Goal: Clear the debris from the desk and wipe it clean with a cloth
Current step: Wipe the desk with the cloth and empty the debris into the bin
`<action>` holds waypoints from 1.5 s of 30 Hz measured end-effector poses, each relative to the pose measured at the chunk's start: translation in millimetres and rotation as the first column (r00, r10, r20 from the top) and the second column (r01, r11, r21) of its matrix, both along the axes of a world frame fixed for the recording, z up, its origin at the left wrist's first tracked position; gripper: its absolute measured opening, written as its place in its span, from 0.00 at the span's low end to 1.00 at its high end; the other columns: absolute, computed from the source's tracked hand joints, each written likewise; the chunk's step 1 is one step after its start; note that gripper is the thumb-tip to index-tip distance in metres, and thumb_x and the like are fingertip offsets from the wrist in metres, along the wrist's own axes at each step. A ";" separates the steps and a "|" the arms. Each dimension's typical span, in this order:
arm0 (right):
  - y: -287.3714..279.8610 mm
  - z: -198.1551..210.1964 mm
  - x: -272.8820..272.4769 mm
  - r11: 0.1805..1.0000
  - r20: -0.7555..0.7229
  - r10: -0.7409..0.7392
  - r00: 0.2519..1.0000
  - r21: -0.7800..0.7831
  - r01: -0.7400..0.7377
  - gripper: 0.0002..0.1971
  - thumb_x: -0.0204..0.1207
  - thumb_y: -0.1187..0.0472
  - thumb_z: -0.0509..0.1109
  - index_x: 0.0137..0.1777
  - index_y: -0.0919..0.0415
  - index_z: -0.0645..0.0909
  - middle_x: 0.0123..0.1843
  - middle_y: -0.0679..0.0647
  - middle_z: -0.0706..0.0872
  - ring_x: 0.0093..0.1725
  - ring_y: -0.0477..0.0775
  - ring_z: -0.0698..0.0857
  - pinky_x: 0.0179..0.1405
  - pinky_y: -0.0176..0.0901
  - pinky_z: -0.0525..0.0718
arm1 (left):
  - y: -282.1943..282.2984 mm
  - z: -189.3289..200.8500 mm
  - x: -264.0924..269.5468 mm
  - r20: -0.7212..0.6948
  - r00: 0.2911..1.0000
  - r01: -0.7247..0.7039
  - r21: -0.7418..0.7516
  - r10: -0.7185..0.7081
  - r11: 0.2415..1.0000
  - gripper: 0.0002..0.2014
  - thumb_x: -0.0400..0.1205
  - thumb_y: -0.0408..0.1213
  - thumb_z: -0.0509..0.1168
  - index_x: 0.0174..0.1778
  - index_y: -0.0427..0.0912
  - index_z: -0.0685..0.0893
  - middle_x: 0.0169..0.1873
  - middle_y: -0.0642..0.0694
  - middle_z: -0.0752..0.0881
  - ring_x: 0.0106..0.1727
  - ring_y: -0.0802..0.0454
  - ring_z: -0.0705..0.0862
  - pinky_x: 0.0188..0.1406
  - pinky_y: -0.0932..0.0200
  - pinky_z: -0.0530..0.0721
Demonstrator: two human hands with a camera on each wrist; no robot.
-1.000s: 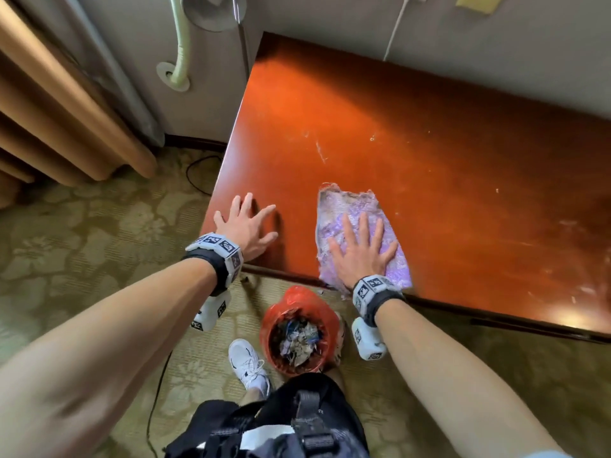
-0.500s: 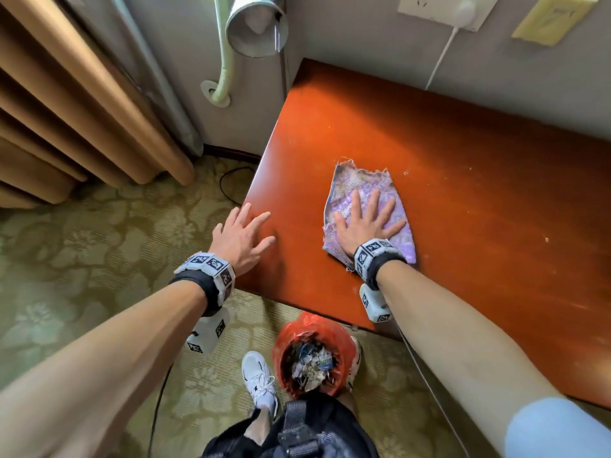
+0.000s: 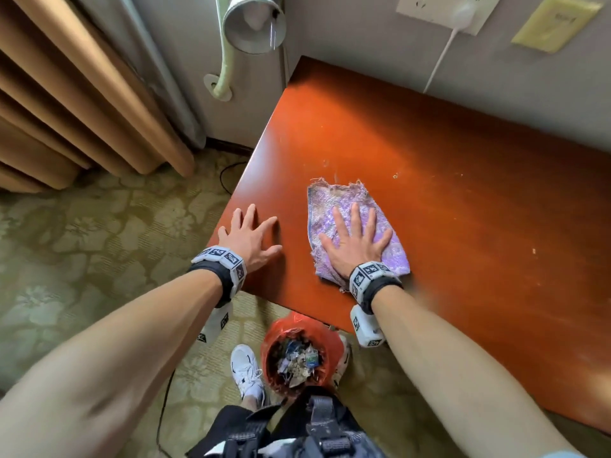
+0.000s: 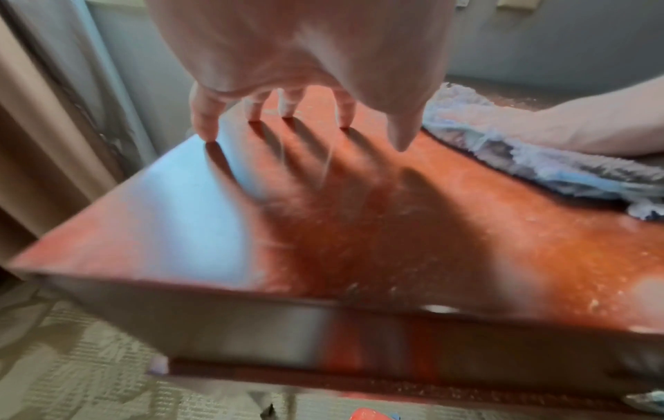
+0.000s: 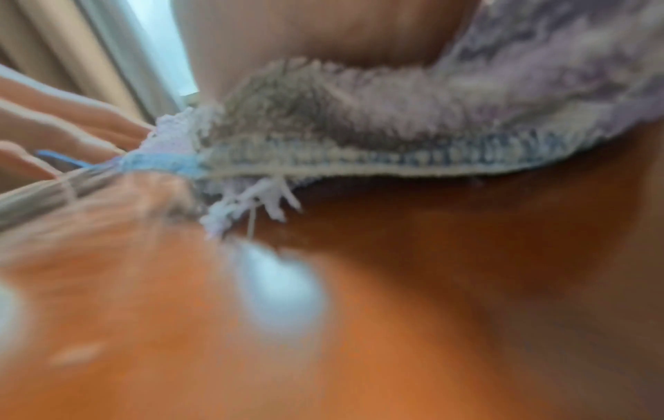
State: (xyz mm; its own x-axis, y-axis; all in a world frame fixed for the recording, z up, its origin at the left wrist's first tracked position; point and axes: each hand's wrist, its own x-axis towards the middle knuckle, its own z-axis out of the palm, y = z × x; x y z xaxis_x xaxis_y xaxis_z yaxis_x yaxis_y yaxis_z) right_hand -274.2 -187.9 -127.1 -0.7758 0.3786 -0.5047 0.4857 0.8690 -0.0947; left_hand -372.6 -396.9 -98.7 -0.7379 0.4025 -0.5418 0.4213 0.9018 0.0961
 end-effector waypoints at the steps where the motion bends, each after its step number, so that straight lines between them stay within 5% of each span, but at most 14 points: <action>1: 20.7 -0.1 9.5 0.998 0.016 -0.060 0.998 0.014 0.060 0.35 0.79 0.28 0.37 0.83 0.34 0.31 0.85 0.47 0.26 0.83 0.61 0.26 0.74 0.81 0.32 | 8.6 -0.4 0.6 0.002 1.000 0.009 -0.009 -0.009 1.000 0.36 0.80 0.68 0.56 0.82 0.68 0.50 0.85 0.47 0.40 0.85 0.40 0.41 0.78 0.30 0.57; 5: 104.7 4.1 47.8 0.948 0.070 -0.316 0.946 0.057 0.312 0.36 0.78 0.26 0.38 0.83 0.34 0.31 0.85 0.47 0.27 0.83 0.62 0.26 0.76 0.81 0.36 | 38.9 0.8 -2.5 0.012 0.999 0.036 -0.026 -0.035 0.999 0.42 0.75 0.69 0.64 0.82 0.69 0.49 0.85 0.46 0.38 0.85 0.40 0.39 0.77 0.27 0.56; 12: 144.5 11.9 37.2 0.897 0.080 -0.443 0.893 0.041 0.441 0.36 0.81 0.30 0.38 0.84 0.38 0.30 0.85 0.54 0.25 0.82 0.69 0.26 0.75 0.83 0.36 | 45.3 -5.0 -10.8 -0.075 0.995 0.062 -0.025 -0.064 0.998 0.37 0.79 0.66 0.61 0.82 0.66 0.53 0.85 0.46 0.43 0.85 0.42 0.39 0.77 0.26 0.55; 18: 90.0 0.2 -55.4 0.985 0.000 -0.169 0.986 0.019 0.169 0.35 0.80 0.29 0.39 0.84 0.36 0.32 0.85 0.50 0.26 0.82 0.68 0.26 0.73 0.83 0.32 | 25.4 -3.6 -16.3 -0.052 0.997 -0.054 -0.007 0.053 0.999 0.38 0.77 0.67 0.62 0.82 0.67 0.53 0.86 0.48 0.44 0.85 0.44 0.41 0.78 0.27 0.54; 24: -18.0 5.6 -115.1 0.983 -0.041 0.182 0.982 -0.016 -0.183 0.33 0.83 0.33 0.40 0.84 0.37 0.34 0.86 0.51 0.29 0.83 0.68 0.28 0.72 0.85 0.34 | -19.0 0.2 -10.5 -0.065 0.981 -0.183 -0.034 0.181 0.983 0.37 0.77 0.66 0.63 0.81 0.68 0.56 0.85 0.50 0.49 0.85 0.46 0.45 0.78 0.29 0.51; 30: -36.8 5.5 -122.5 0.968 -0.030 0.251 0.968 -0.021 -0.251 0.32 0.83 0.34 0.39 0.85 0.35 0.35 0.86 0.49 0.28 0.83 0.65 0.27 0.73 0.84 0.35 | -41.7 9.4 -18.3 -0.114 0.973 -0.216 -0.134 0.201 0.967 0.37 0.78 0.69 0.60 0.82 0.67 0.56 0.85 0.45 0.50 0.85 0.45 0.44 0.79 0.30 0.50; 39: 64.4 9.7 -81.3 0.999 0.006 -0.019 1.000 -0.027 0.019 0.34 0.81 0.30 0.38 0.83 0.35 0.30 0.85 0.47 0.25 0.83 0.62 0.25 0.74 0.81 0.31 | 16.6 17.5 -31.6 -0.107 0.986 -0.133 -0.063 0.126 0.989 0.34 0.79 0.68 0.58 0.81 0.68 0.56 0.85 0.46 0.46 0.85 0.46 0.43 0.80 0.31 0.52; 45: 145.6 10.9 -17.7 0.960 0.045 -0.281 0.959 0.025 0.281 0.35 0.81 0.29 0.38 0.83 0.36 0.30 0.85 0.47 0.25 0.83 0.62 0.25 0.75 0.81 0.33 | 34.1 11.4 -34.6 -0.072 0.990 -0.120 -0.028 0.118 0.992 0.33 0.79 0.66 0.60 0.81 0.69 0.58 0.85 0.46 0.47 0.85 0.47 0.45 0.78 0.27 0.52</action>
State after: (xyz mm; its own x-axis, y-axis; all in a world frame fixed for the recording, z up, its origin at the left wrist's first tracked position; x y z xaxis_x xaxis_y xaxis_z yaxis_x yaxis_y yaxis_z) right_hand -291.9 -42.3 -116.2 -0.6124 0.5872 -0.5293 0.7141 0.6981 -0.0517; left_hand -407.2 -362.8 -87.3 -0.8160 0.2927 -0.4985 0.3157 0.9480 0.0399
